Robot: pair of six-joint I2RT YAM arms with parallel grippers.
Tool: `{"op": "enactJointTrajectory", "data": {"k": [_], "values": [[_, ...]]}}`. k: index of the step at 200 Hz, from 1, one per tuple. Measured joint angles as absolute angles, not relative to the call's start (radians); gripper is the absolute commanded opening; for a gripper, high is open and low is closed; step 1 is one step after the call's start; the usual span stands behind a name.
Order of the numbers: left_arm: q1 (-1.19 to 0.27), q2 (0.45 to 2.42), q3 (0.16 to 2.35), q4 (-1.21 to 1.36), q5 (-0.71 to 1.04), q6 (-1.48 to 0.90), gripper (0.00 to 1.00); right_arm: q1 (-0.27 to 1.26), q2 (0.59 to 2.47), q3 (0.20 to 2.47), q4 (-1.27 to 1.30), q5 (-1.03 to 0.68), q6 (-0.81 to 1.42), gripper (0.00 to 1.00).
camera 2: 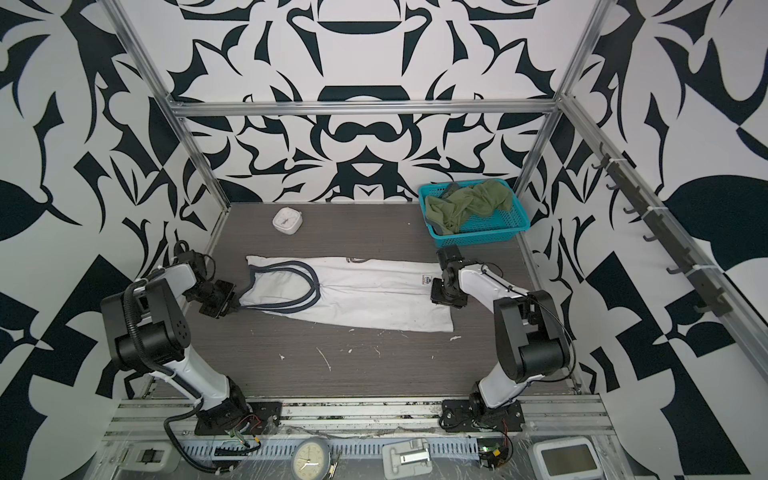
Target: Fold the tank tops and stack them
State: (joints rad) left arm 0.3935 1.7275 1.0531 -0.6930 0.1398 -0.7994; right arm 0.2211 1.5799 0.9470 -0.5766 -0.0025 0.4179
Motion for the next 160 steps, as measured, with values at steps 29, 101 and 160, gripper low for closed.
{"op": "enactJointTrajectory", "data": {"k": [29,101,160], "values": [[0.395,1.726,1.103,-0.691,0.135,-0.775,0.77,0.259,1.526,0.947,-0.575,0.005,0.411,0.50],[0.382,1.369,1.043,-0.698,0.068,-0.744,0.99,0.395,1.542,1.074,-0.579,-0.011,0.369,0.66],[0.147,1.354,0.847,-0.648,0.086,-0.825,0.86,0.437,1.766,1.287,-0.603,-0.025,0.336,0.65]]}}
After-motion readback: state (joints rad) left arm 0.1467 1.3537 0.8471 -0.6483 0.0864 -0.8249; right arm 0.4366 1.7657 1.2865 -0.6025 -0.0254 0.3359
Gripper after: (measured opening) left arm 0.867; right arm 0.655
